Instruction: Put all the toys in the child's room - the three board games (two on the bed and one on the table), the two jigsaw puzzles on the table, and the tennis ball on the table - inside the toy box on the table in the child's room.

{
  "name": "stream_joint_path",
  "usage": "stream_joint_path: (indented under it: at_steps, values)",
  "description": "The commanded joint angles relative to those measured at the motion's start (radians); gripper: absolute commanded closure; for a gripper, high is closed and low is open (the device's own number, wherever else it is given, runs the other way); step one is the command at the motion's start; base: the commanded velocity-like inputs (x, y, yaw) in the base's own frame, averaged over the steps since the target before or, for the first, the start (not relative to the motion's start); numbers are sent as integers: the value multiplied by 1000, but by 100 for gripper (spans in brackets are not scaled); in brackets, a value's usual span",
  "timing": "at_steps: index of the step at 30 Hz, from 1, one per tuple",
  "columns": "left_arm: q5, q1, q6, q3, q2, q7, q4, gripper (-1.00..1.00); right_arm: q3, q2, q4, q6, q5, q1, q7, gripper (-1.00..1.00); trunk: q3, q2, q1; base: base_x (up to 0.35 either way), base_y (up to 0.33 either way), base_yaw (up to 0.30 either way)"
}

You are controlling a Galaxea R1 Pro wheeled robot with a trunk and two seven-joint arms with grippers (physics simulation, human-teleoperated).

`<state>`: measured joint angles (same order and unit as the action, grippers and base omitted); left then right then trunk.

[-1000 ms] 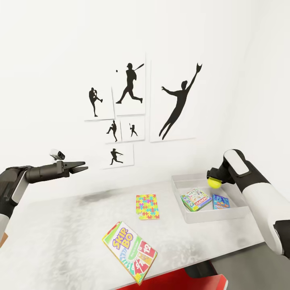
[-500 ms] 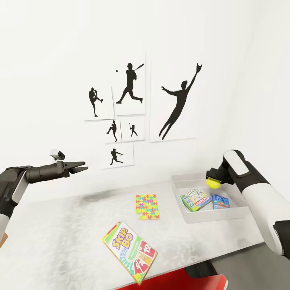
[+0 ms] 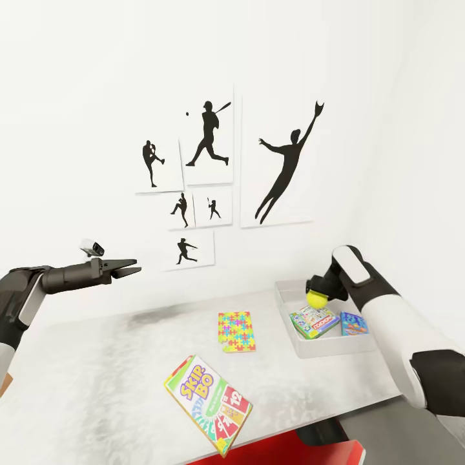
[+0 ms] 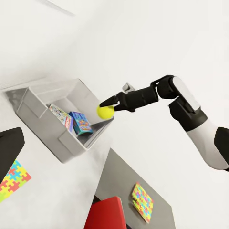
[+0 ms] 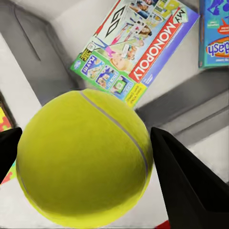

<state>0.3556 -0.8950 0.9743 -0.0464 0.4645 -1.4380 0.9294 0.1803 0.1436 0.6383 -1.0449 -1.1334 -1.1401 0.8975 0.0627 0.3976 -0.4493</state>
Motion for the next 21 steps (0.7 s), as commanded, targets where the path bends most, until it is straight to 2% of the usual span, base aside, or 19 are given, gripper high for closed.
stream_joint_path:
  at_steps: [1,9,21]
  values:
    - [2,-1,11,0,0,-2,0,-100,6,-1,-3,-2,-11,-1,12,100,2,2,-1,0,0,0]
    - [2,-1,12,0,0,-2,0,-100,5,-15,-22,-2,-10,-1,13,100,2,2,-1,0,0,0]
    - [2,-1,12,0,0,-2,0,-100,4,-22,-57,-2,-9,0,13,100,2,2,-1,0,0,0]
